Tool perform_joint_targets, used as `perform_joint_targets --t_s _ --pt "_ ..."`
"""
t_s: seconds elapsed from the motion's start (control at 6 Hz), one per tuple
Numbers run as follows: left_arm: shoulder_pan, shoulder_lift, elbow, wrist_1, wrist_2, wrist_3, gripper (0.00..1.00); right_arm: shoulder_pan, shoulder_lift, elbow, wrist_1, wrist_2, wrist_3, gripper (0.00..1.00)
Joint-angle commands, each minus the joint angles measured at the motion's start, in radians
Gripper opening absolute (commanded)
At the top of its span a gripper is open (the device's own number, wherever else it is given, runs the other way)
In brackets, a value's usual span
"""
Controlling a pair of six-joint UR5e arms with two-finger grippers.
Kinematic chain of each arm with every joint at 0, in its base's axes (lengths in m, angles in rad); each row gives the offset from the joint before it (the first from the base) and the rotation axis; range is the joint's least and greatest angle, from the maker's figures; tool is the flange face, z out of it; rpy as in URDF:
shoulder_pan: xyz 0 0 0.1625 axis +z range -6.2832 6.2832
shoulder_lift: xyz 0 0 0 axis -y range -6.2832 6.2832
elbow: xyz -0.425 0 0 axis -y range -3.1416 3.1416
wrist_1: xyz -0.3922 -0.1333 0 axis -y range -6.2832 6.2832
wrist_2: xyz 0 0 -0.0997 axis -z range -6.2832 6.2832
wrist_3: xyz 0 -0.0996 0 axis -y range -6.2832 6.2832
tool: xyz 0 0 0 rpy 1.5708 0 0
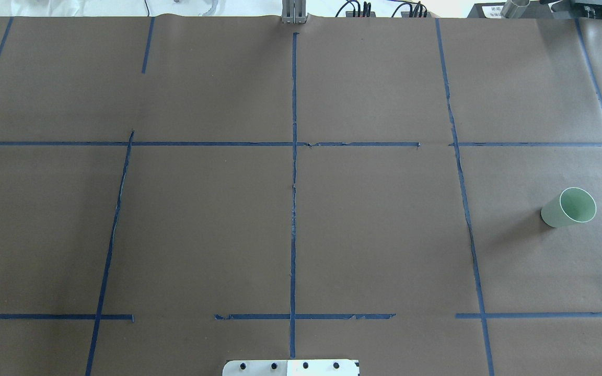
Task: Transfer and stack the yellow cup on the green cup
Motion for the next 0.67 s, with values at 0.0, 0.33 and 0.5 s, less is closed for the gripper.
perform_joint_targets --t_s 0.0,0.33,0.5 --pt "0.004 0.053 -0.017 -0.042 0.005 0.029 1.0 -0.001 0.0 0.0 0.002 0.0 -0.005 1.0" --pt "0.004 0.058 -0.034 -0.032 -0.002 0.025 1.0 -0.001 0.0 -0.006 0.033 0.0 -0.006 1.0" --pt "0.004 0.061 -0.031 -0.035 -0.001 0.023 1.0 -0.001 -0.002 -0.006 0.045 0.002 -0.011 1.0"
